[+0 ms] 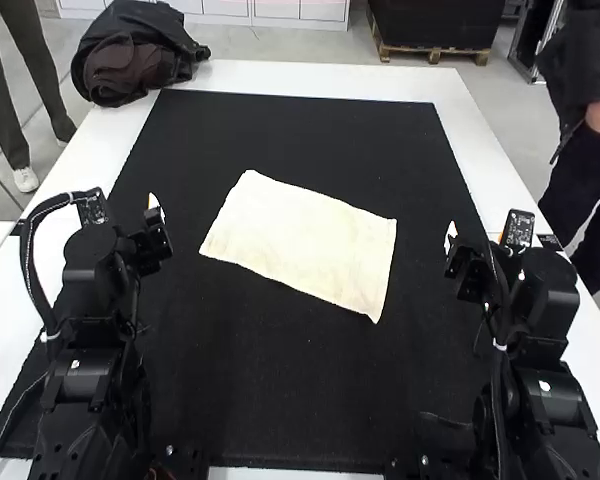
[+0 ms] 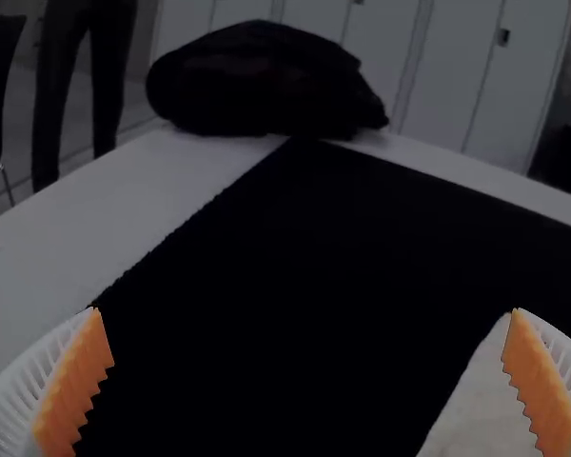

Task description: Fold the towel.

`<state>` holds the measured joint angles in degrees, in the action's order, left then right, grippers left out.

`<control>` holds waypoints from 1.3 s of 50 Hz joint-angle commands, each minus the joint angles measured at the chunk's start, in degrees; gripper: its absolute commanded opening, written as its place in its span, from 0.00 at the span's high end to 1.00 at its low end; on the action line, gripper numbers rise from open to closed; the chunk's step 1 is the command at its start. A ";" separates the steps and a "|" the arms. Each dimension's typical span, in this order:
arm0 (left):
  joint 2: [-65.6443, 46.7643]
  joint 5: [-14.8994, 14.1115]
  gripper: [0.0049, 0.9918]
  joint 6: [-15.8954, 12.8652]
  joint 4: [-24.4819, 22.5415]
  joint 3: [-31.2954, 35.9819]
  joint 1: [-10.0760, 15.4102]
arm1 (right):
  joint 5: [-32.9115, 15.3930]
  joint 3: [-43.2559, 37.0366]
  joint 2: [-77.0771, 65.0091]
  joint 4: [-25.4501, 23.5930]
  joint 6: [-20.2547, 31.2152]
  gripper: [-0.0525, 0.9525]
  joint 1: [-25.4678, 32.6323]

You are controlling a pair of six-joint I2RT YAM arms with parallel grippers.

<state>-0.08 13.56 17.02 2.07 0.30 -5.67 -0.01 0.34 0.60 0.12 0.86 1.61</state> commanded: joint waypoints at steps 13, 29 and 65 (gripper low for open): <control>0.34 0.32 0.03 -2.78 -3.65 -0.21 -0.48 | 0.45 -0.34 -0.43 3.04 16.45 0.04 0.24; 0.25 -3.28 0.03 -29.85 -19.82 0.06 -0.13 | 0.36 -0.08 -0.34 16.58 22.08 0.05 0.33; -53.89 -5.30 0.03 -28.00 -16.92 36.71 0.22 | 3.97 42.02 51.78 0.23 -0.69 0.05 -0.99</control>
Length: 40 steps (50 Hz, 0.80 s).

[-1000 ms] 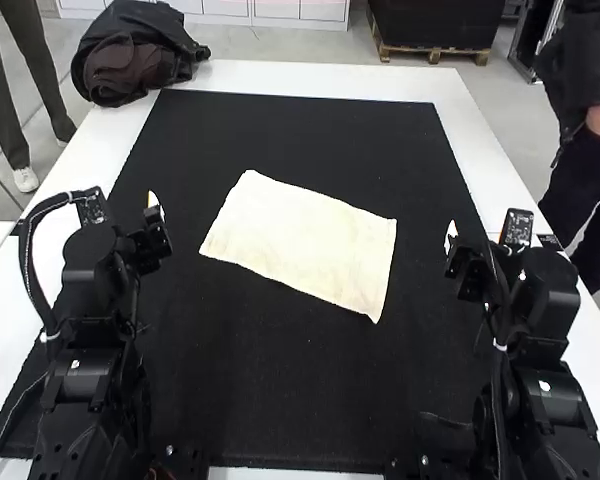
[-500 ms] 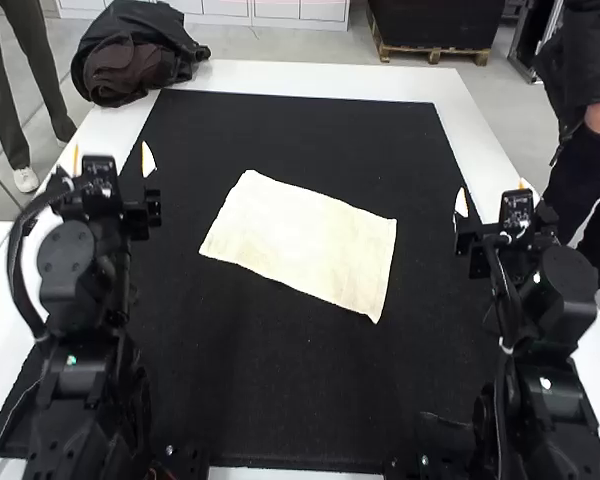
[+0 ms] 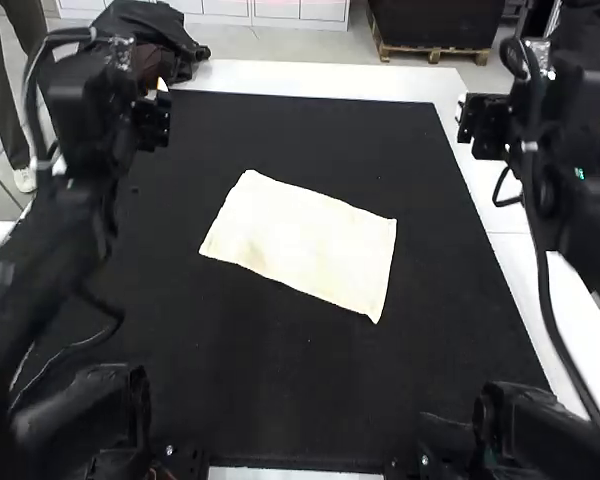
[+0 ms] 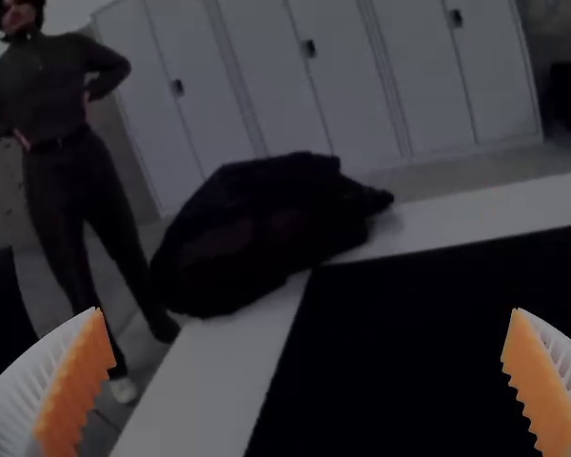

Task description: Fold the towel.

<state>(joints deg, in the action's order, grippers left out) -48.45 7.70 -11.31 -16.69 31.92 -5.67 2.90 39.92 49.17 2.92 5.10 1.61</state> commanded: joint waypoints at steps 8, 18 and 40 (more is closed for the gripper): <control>-18.00 -1.29 0.03 0.41 8.43 12.11 1.54 | 0.88 0.77 7.26 -4.41 -5.28 0.05 -1.87; -30.04 -9.55 0.03 3.40 15.19 18.62 2.33 | 0.97 -3.36 9.37 -3.62 -5.89 0.05 -2.05; -48.06 -11.48 0.03 6.74 19.50 30.30 4.97 | 5.28 -6.79 12.71 -4.50 -6.07 0.05 -2.40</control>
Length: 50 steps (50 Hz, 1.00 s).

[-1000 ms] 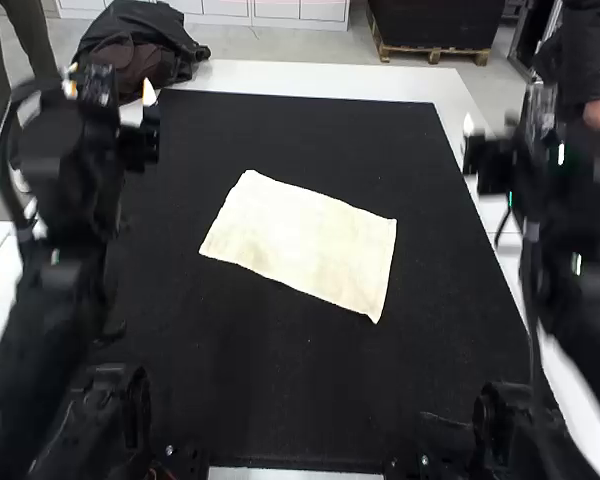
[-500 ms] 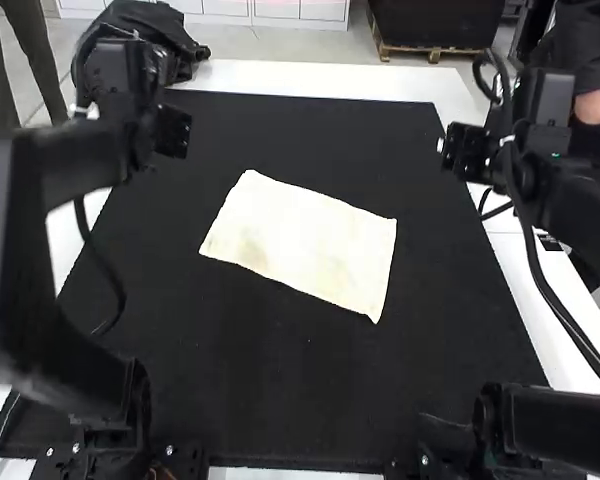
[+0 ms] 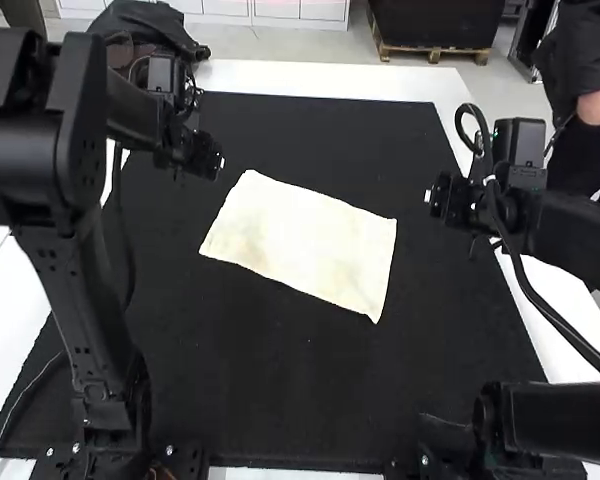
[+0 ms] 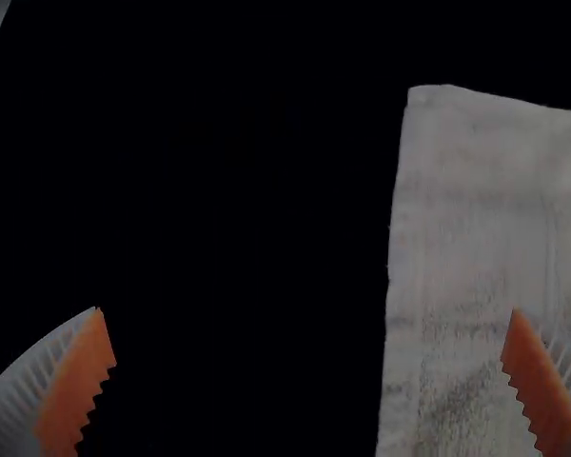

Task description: Fold the towel.

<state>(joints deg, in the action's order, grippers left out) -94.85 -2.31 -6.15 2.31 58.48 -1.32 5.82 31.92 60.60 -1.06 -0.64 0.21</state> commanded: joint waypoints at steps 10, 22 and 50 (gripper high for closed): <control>-7.37 -2.18 0.03 1.58 2.26 7.53 2.11 | 2.26 2.97 5.41 -1.93 -1.64 0.04 -2.67; -13.52 -2.18 0.03 1.14 2.79 11.66 2.03 | 4.46 4.82 11.65 -1.40 -3.49 0.05 -5.31; -25.65 -3.23 0.03 1.23 3.06 23.00 2.46 | 6.48 9.47 26.15 7.21 -6.56 0.05 -8.21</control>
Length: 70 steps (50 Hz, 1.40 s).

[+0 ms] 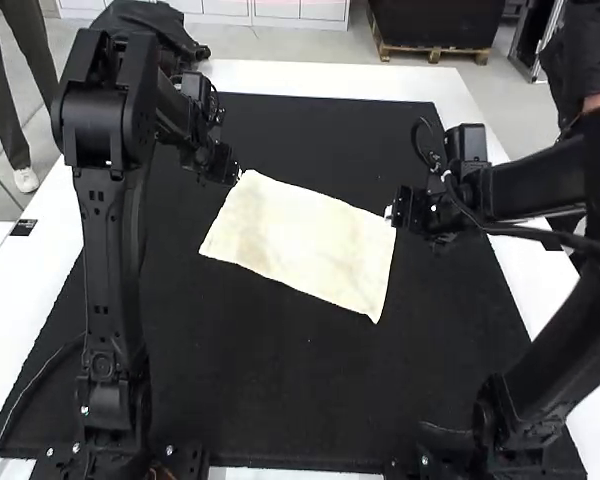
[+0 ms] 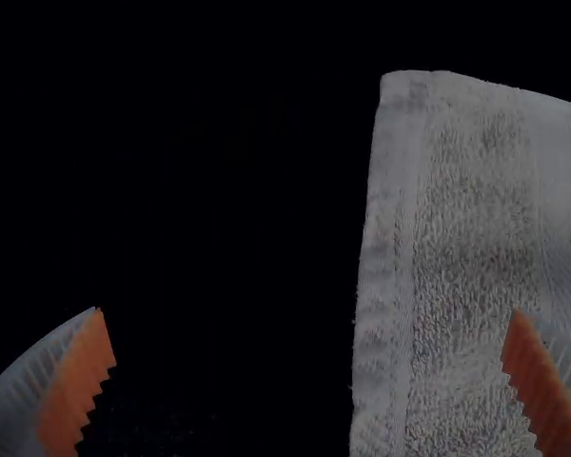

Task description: Fold the towel.

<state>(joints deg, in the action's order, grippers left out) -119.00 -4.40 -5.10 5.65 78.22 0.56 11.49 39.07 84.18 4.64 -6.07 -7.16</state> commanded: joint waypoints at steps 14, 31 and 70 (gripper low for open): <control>-6.42 -2.71 0.03 0.18 2.44 9.15 1.20 | 1.17 5.40 9.69 5.73 -2.11 0.05 -0.84; -10.64 -2.63 0.03 -0.17 4.72 14.51 2.26 | 1.26 9.27 16.10 8.28 -3.34 0.05 -0.84; -14.68 -2.63 0.03 -0.35 8.06 19.08 1.82 | 0.73 11.91 22.87 8.45 -4.04 0.05 -2.33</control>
<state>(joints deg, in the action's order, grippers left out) -133.51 -6.11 -5.13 13.91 94.87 2.37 12.10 49.58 106.56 12.95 -9.47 -9.32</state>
